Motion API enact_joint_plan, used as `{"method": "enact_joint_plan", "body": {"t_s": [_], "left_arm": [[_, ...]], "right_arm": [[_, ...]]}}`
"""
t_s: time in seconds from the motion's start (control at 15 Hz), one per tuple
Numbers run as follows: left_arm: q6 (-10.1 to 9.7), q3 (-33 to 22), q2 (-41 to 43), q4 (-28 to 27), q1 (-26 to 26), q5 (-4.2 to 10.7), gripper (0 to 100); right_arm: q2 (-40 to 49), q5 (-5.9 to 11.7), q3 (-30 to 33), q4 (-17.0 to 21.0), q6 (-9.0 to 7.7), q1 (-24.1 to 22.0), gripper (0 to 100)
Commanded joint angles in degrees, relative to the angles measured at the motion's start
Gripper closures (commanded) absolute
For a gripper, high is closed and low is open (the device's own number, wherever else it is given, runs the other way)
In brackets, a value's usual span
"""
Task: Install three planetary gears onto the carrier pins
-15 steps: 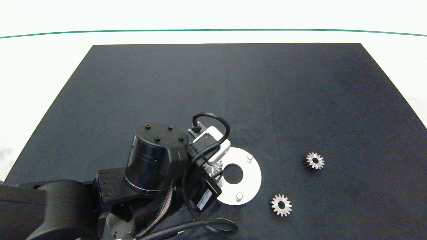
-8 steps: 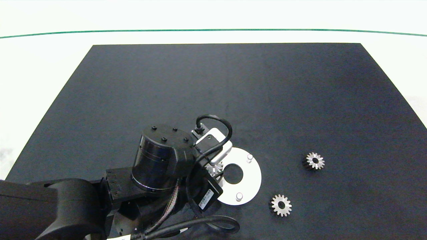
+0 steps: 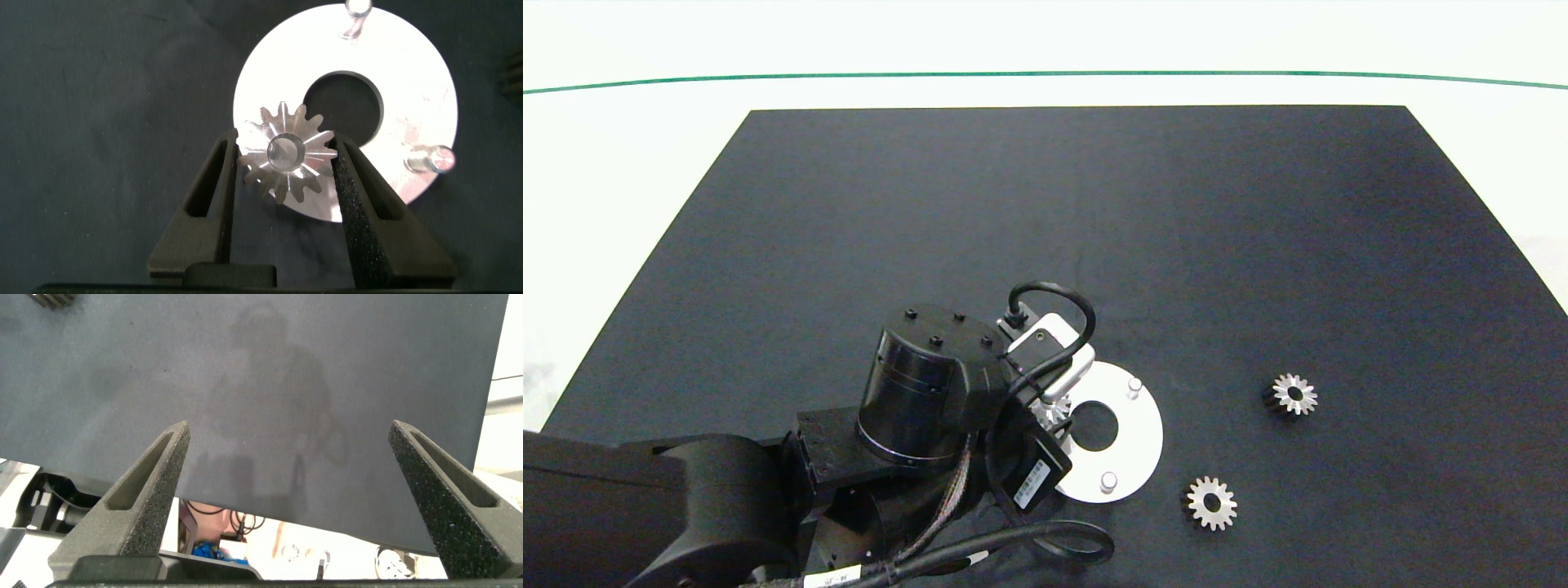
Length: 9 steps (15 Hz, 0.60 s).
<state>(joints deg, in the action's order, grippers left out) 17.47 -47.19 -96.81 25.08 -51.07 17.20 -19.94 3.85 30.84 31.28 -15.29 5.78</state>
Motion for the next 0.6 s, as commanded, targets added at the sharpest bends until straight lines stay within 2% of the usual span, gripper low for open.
{"method": "enact_joint_plan", "body": {"t_s": [0.07,0.6], "left_arm": [[0.20,-0.5,-1.5,1.0,0.2,0.11,99],[0.81,-0.8,-1.7,1.0,2.6,0.11,99]], "right_arm": [[0.1,0.01,0.0,0.2,-0.01,0.0,0],[0.2,0.01,0.0,0.2,0.08,0.1,0]]}}
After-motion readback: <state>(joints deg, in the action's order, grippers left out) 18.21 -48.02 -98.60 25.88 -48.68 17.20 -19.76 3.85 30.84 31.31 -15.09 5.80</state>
